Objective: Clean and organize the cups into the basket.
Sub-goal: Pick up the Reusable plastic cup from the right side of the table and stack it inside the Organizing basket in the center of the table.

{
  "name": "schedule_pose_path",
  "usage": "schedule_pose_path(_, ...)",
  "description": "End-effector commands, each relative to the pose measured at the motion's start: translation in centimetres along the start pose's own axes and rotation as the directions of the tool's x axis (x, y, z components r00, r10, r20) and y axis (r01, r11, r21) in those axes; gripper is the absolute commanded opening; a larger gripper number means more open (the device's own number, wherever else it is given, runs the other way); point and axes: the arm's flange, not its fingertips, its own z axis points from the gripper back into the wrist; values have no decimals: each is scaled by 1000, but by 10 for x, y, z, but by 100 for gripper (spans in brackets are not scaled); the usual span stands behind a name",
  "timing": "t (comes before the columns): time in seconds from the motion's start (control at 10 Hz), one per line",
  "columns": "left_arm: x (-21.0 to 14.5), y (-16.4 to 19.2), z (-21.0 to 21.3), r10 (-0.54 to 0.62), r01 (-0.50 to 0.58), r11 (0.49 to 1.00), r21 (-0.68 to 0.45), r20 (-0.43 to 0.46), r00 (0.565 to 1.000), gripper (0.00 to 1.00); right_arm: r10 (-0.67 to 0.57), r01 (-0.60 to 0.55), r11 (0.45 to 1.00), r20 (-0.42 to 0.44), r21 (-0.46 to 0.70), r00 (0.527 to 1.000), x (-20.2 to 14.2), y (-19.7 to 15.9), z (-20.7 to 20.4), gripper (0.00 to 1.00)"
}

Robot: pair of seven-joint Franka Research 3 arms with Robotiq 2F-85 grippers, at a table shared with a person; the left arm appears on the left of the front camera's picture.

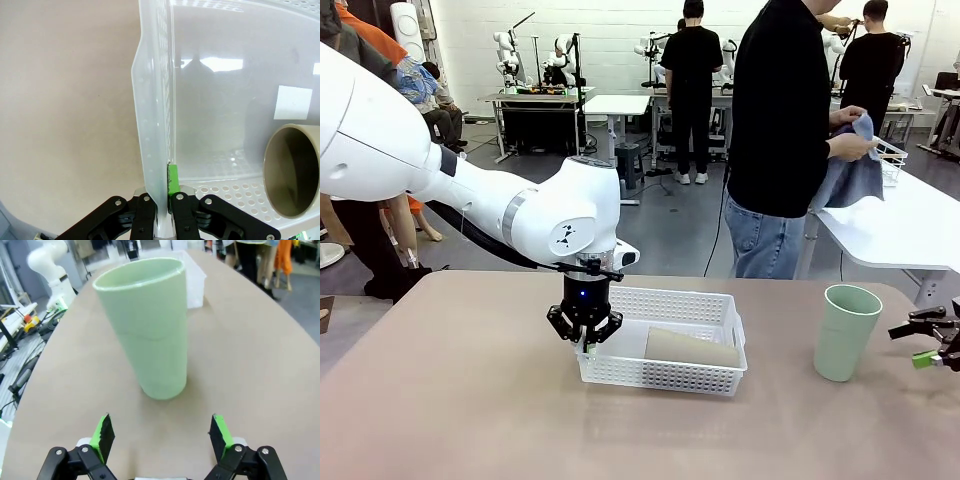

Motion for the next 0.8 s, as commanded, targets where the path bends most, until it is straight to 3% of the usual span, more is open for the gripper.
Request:
schedule_pose_path(0.0,-1,0,-4,-9,9,1000,11,0,1000,0,77,-78,997,60,3,995,10,10,-15,100)
schedule_pose_path(0.3,-1,0,-4,-9,9,1000,11,0,1000,0,92,-92,996,70,0,993,17,6,-33,100)
schedule_pose_path(0.7,-1,0,-4,-9,9,1000,11,0,1000,0,72,-73,997,56,18,996,14,2,-20,100)
